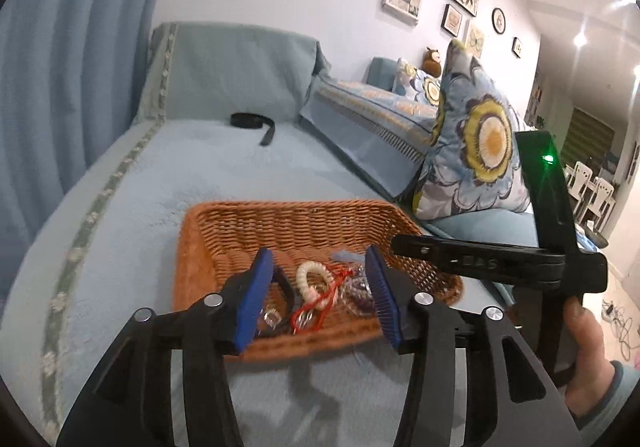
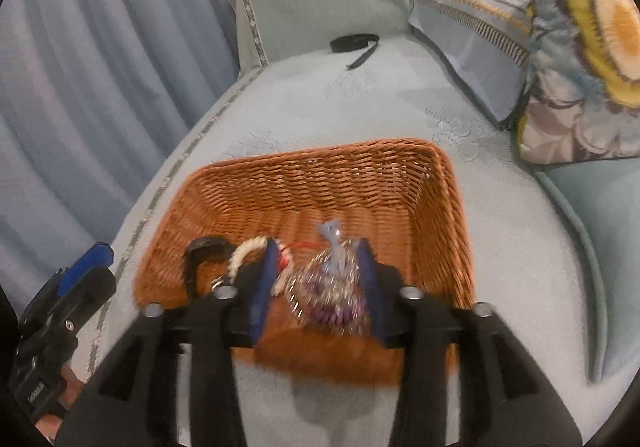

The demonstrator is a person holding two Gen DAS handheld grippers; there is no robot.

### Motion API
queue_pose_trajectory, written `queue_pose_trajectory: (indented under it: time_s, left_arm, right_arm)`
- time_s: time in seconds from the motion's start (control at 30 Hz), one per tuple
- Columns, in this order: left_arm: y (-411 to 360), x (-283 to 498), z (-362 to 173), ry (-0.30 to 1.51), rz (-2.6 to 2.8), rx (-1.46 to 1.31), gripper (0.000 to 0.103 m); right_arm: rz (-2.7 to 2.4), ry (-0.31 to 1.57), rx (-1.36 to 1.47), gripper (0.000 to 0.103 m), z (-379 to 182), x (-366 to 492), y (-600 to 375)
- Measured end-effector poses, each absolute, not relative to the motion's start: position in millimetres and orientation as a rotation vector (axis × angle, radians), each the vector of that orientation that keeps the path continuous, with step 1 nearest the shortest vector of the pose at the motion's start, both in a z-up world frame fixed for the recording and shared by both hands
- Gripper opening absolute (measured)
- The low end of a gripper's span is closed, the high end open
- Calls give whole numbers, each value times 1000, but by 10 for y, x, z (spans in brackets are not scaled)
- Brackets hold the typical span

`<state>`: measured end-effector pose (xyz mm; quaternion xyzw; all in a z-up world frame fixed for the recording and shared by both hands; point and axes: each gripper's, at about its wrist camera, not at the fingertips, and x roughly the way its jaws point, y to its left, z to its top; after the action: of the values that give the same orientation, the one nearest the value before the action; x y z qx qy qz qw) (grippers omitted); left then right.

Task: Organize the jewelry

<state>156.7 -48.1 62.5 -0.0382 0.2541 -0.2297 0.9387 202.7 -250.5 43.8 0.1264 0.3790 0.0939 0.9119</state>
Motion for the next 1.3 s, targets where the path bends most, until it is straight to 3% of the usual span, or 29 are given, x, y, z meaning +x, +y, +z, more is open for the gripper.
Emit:
queue_pose_trajectory:
  time_s: [0.1,0.27,0.43,0.7,0.97,1.3]
  left_arm:
    - [-351,1216,695,499,-451,-91,61]
    - [-153,681,666,459,-377,-116,71]
    - [-43,248,594,414,-298,-106,73]
    - [-96,-105,535,304,-195,-65,83]
    - [-276,-110,196,296,-101,16,84]
    - [-223,-71,139,255,-8,-4,87]
  right_arm:
    - [210,737,262,49,534,1601,-2498]
    - [202,646,234,60,569,948,-2405]
    - [169,528,150,65,574,380,-2264]
    - [23,263,105,91,483,-172,-2194]
    - [56,343,118,92,61,11,-2264]
    - [40,314,129,92,57,-2,-2253]
